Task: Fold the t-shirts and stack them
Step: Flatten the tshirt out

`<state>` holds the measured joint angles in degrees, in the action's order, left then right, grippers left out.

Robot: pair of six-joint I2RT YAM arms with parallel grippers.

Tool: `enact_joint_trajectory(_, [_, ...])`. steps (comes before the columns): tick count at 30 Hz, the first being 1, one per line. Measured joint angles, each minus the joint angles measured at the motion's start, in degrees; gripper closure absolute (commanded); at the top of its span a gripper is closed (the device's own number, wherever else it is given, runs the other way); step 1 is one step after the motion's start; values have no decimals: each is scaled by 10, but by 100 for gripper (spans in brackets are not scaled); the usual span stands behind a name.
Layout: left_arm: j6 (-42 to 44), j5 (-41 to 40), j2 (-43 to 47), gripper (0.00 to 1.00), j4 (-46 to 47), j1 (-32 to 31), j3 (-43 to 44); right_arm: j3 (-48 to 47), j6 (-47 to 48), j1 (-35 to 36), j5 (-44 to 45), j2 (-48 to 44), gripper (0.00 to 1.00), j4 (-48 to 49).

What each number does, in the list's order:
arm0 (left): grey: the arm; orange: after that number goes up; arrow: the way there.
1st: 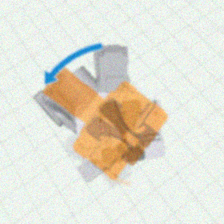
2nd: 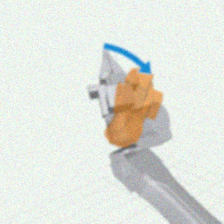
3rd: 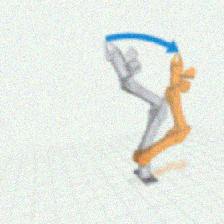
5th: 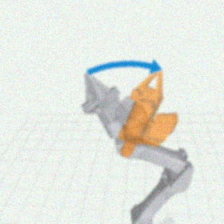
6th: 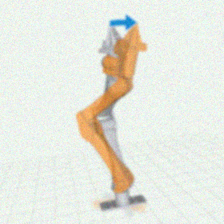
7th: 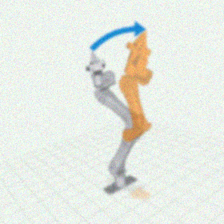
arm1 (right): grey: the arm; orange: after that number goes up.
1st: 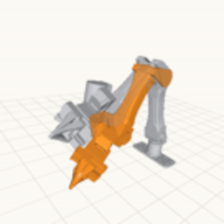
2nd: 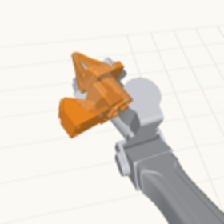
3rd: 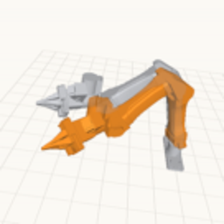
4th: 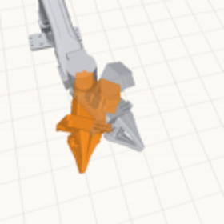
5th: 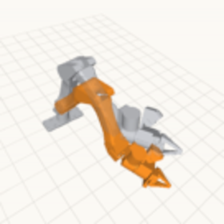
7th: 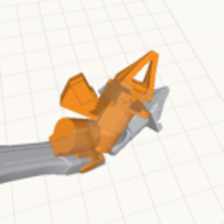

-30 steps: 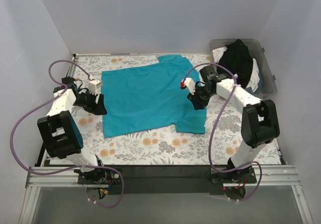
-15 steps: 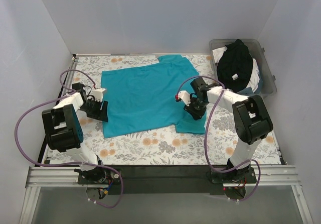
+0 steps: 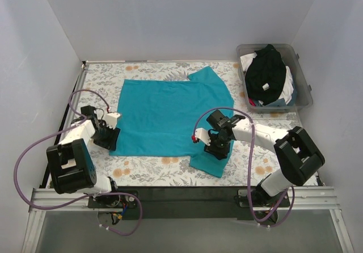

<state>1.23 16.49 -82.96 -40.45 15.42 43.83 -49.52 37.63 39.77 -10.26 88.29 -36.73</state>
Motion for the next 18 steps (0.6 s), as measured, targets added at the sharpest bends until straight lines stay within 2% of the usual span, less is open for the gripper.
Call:
enact_joint_trajectory(5, [11,-19,28,48,-48,13,-12,-7,-5,3,-10,-19,50,-63])
enact_joint_trajectory(8, [2,-10,20,43,-85,17,27,-66,-7,-16,-19,-22,44,-88])
enact_joint_trajectory(12, [-33,58,-38,37,-129,18,190,-210,-23,-87,-42,12,45,-92])
enact_joint_trajectory(15, [-71,128,-90,37,-113,17,315,-338,-52,-152,-59,79,48,-75])
enact_joint_trajectory(18, [-115,173,-142,40,-76,7,403,-439,-80,-199,-64,155,50,-56])
